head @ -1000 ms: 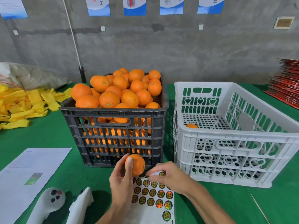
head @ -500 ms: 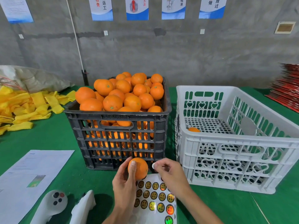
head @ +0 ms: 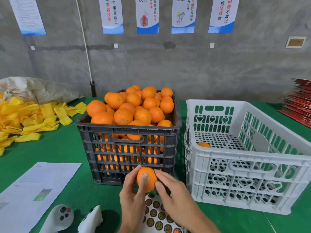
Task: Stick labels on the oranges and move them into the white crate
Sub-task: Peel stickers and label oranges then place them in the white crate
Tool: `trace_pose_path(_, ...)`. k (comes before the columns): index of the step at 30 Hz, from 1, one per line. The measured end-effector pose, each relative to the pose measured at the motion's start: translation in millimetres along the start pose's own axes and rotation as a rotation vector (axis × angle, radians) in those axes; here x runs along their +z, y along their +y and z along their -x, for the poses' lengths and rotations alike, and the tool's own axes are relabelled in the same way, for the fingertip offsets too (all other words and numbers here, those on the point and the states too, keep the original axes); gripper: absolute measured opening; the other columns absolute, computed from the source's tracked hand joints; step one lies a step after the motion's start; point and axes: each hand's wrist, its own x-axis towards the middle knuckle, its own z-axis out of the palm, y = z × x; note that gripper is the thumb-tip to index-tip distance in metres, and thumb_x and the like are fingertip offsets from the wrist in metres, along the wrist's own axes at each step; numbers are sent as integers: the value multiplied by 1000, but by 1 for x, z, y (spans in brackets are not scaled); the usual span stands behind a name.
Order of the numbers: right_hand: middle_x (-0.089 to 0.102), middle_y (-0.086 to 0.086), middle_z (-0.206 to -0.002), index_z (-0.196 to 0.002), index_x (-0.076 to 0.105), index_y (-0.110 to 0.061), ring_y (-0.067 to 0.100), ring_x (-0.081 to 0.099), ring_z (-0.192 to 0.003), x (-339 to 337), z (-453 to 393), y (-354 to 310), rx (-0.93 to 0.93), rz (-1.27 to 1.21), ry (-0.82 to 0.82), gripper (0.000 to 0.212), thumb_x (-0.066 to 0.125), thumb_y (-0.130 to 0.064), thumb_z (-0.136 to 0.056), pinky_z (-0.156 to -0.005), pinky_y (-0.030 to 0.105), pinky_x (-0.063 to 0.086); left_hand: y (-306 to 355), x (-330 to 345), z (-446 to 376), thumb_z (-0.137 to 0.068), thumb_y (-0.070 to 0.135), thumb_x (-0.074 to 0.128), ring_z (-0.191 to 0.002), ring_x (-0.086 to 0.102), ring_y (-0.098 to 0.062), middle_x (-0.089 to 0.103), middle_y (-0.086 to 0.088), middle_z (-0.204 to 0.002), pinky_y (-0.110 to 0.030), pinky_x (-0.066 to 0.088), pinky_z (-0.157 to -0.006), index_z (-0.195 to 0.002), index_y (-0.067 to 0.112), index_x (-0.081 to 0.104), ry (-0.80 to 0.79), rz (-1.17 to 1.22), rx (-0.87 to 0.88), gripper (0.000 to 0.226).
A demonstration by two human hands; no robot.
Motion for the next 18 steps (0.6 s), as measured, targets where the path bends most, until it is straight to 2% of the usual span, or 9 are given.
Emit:
trace_pose_path(2, 13, -34, -163, -159, 0, -49, 1, 40, -141, 5, 10, -15, 29, 67, -79, 82, 54, -47, -98, -115, 26, 38, 16, 0, 1, -85, 36, 70, -113, 64, -12, 64, 16, -125, -33, 59, -84, -118, 41, 69, 38, 10, 47, 33)
trace_pose_path(4, 10, -36, -161, -154, -17, -53, 7, 49, -135, 10, 16, -33, 8, 73, 57, 110, 70, -45, -88, -105, 22, 41, 36, 9, 2, -84, 34, 73, -114, 63, -9, 62, 14, -129, -27, 59, -82, -119, 42, 69, 46, 24, 141, 35)
trace_pose_path(5, 24, -30, -159, -158, -12, -45, 12, 53, -132, 5, 17, -43, -55, 172, 223, 117, 79, -37, -85, -100, 19, 42, 46, 16, 1, -87, 32, 72, -119, 61, -8, 59, 12, -134, -26, 57, -87, -123, 40, 68, 4, 43, 172, 37)
trace_pose_path(7, 49, -16, -142, -160, 16, -28, 26, 53, -125, -18, 18, -61, -77, 355, 452, 101, 81, -25, -83, -97, 9, 39, 71, 30, -1, -91, 35, 71, -130, 54, -8, 52, 12, -143, -29, 52, -100, -134, 37, 62, -147, 84, 180, 43)
trace_pose_path(9, 44, -8, -154, -159, 14, -38, 17, 50, -128, -35, 7, -65, -178, 265, 542, 91, 74, -35, -91, -95, 4, 38, 99, 35, -16, -87, 42, 75, -124, 57, -7, 53, 13, -136, -24, 55, -91, -133, 31, 64, -214, 8, 282, 48)
trace_pose_path(12, 50, 9, -153, -156, 35, -14, 22, 71, -102, -63, -5, -61, -191, 308, 672, 82, 71, -44, -89, -78, 35, 60, 136, 34, -50, -95, 38, 67, -122, 58, -9, 60, 9, -128, -22, 50, -97, -129, 20, 67, -299, -254, 597, 38)
trace_pose_path(14, 53, 11, -148, -152, 41, -8, 27, 69, -103, -85, -11, -60, -142, 412, 774, 79, 73, -44, -89, -76, 38, 57, 148, 31, -79, -100, 34, 61, -121, 55, -6, 63, 6, -125, -26, 43, -104, -124, 16, 70, -251, -504, 802, 31)
trace_pose_path(16, 51, 8, -147, -150, 41, -12, 28, 65, -108, -109, -17, -54, -44, 503, 817, 74, 73, -42, -90, -84, 40, 52, 157, 24, -109, -101, 37, 59, -121, 52, -13, 63, 3, -125, -33, 42, -104, -124, 18, 68, -159, -747, 785, 32)
trace_pose_path(18, 50, 9, -146, -151, 41, -15, 33, 62, -112, -130, -21, -43, 80, 574, 789, 74, 74, -39, -90, -90, 46, 51, 162, 14, -140, -97, 36, 62, -122, 50, -28, 61, -8, -130, -47, 45, -100, -131, 15, 63, -104, -993, 653, 40)
